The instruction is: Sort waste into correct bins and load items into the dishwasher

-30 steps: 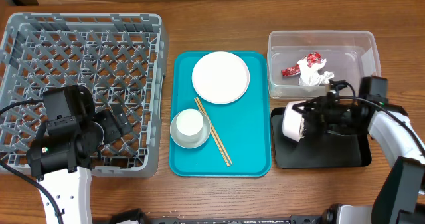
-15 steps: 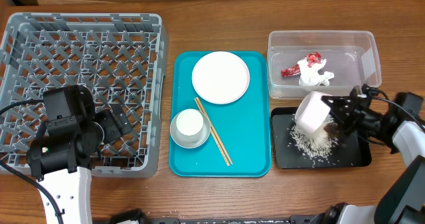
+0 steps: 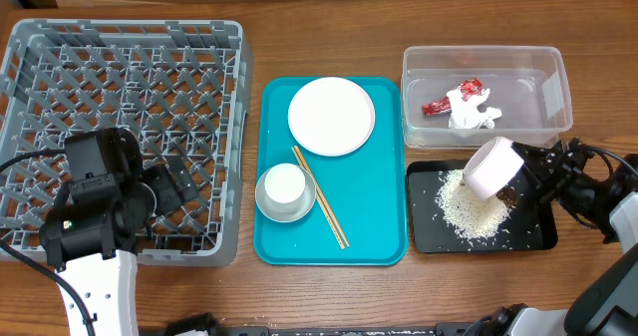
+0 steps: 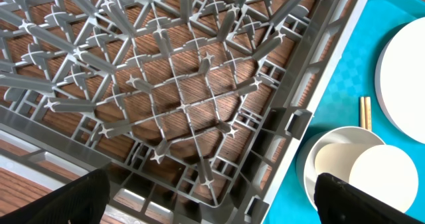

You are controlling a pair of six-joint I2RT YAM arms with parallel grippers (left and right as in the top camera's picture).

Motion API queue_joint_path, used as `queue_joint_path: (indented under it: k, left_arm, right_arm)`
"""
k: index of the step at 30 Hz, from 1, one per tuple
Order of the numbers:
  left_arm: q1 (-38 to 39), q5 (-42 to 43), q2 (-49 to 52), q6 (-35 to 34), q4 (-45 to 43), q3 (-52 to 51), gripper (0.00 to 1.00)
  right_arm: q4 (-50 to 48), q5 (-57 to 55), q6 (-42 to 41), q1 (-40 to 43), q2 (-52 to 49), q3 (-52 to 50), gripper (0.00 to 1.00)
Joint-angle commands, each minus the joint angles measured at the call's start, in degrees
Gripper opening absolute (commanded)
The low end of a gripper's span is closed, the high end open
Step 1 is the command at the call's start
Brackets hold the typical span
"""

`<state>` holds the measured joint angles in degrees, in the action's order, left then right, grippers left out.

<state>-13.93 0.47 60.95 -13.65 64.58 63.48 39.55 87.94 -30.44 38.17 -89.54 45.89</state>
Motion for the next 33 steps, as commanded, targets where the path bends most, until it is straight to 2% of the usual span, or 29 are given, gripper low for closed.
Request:
queue_joint_path:
  k: [1, 6, 8, 11, 14, 22, 26, 30, 33]
  left_arm:
    - [-0.3, 0.6, 0.1, -1.2, -0.1, 1.1, 1.00]
    - [-0.3, 0.6, 0.1, -1.2, -0.1, 1.1, 1.00]
    - [-0.3, 0.6, 0.1, -1.2, -0.1, 1.1, 1.00]
    - [-0.3, 0.6, 0.1, -1.2, -0.2, 1.1, 1.00]
    - [-0.3, 0.6, 0.1, -1.2, -0.3, 1.1, 1.00]
    - [-0.3, 0.6, 0.1, -1.2, -0.3, 1.1, 1.00]
    - [-0.3, 0.6, 0.1, -1.2, -0.3, 1.1, 1.00]
    - [-0.3, 0.6, 0.1, -1.2, -0.4, 1.1, 1.00]
    - [-0.3, 0.6, 0.1, -1.2, -0.4, 1.1, 1.00]
  right_arm:
    - [-0.3, 2.0, -1.4, 0.2, 0.2, -0.2, 0.04]
    - [-0.8, 2.0, -0.5, -0.1, 0.2, -0.2, 0.04]
    - [-1.2, 1.2, 3.4, -0.5, 0.2, -0.2, 0.04]
    - [-1.0, -7.4, 9.8, -2.6, 0.3, -0.1, 0.04]
    - [4.3, -18.3, 17.6, -6.3, 1.3, 1.8, 0.04]
    - [23.1, -33.3, 34.3, -19.1, 5.0, 19.0, 0.04]
    - [28.1, -47.6, 34.6, -28.4, 5.9, 27.6, 0.04]
    - [27.7, -55.5, 34.6, -39.3, 5.9, 32.0, 0.04]
    - [22.4, -61.2, 34.6, -48.3, 5.9, 32.7, 0.04]
